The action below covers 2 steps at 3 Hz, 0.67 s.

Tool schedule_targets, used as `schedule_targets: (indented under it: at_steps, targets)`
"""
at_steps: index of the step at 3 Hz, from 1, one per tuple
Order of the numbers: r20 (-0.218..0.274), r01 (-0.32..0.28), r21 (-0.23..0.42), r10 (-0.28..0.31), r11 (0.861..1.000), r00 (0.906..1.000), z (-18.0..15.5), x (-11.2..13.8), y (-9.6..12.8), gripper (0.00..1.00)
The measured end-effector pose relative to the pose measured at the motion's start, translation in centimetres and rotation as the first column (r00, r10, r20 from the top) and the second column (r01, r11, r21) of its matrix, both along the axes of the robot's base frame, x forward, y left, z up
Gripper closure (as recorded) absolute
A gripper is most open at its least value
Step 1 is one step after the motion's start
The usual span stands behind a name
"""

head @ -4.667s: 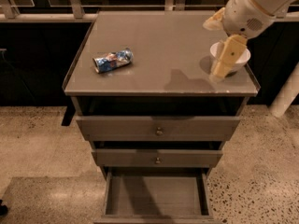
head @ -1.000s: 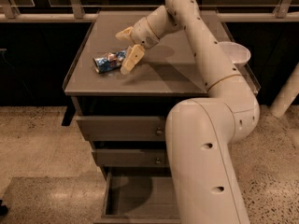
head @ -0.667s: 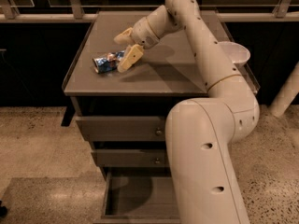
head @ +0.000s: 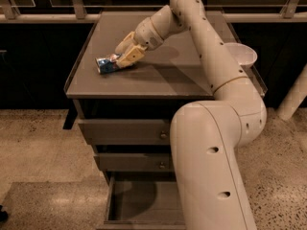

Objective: Place redbull can into bottom drawer

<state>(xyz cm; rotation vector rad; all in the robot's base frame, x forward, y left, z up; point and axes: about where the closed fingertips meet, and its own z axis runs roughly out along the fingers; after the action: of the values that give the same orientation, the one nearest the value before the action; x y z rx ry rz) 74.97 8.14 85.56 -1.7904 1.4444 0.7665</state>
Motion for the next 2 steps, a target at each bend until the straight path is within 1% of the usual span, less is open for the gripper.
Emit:
schedule_targets:
  at_steps: [1, 2]
  targets:
    - [0.0, 0.0, 0.0, 0.0, 1.0, 1.0, 0.0, 0.0, 0.0, 0.88]
    - [0.0, 0.0, 0.0, 0.0, 1.0, 1.0, 0.0, 0.0, 0.0, 1.0]
